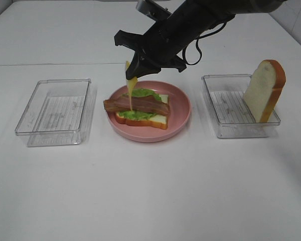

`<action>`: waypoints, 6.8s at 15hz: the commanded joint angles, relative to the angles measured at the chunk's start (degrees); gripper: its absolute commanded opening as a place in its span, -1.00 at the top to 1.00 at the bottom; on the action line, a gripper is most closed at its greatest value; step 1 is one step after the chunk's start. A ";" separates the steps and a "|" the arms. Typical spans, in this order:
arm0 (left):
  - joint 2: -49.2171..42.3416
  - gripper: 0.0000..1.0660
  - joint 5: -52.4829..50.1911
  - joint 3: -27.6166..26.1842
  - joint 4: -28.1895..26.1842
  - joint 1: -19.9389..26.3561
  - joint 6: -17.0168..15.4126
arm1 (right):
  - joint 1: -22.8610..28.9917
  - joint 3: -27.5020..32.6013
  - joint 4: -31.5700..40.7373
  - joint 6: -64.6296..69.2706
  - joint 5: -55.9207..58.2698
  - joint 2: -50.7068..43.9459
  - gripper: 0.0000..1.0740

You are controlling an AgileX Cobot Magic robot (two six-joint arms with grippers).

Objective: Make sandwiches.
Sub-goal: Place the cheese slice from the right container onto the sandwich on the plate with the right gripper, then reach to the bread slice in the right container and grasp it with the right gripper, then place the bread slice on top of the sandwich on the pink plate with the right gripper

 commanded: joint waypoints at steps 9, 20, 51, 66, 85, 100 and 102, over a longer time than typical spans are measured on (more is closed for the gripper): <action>-0.23 -0.43 -0.57 0.17 -0.46 -0.23 -0.17 | -1.55 0.11 -17.42 12.32 -1.32 0.57 0.47; -0.23 -0.43 -0.57 0.17 -0.46 -0.23 -0.17 | -1.38 0.11 -19.65 12.72 0.57 0.57 -0.37; -0.23 -0.43 -0.57 0.17 -0.46 -0.23 -0.17 | -9.63 -0.57 -10.66 6.07 5.90 -9.74 -0.11; -0.23 -0.43 -0.57 0.17 -0.52 -0.23 -0.17 | -18.85 -0.23 -48.30 21.66 21.89 -11.46 -0.32; -0.23 -0.43 -0.57 0.17 -0.52 -0.23 -0.17 | -18.56 -0.23 -26.30 15.76 18.11 -16.79 1.00; -0.23 -0.43 -0.57 0.17 -0.52 -0.23 -0.17 | -7.22 21.20 42.57 -17.13 -7.45 -5.73 1.00; -0.23 -0.43 -0.57 0.17 -0.52 -0.23 -0.17 | -7.22 21.20 42.63 -16.84 -8.31 -3.15 1.00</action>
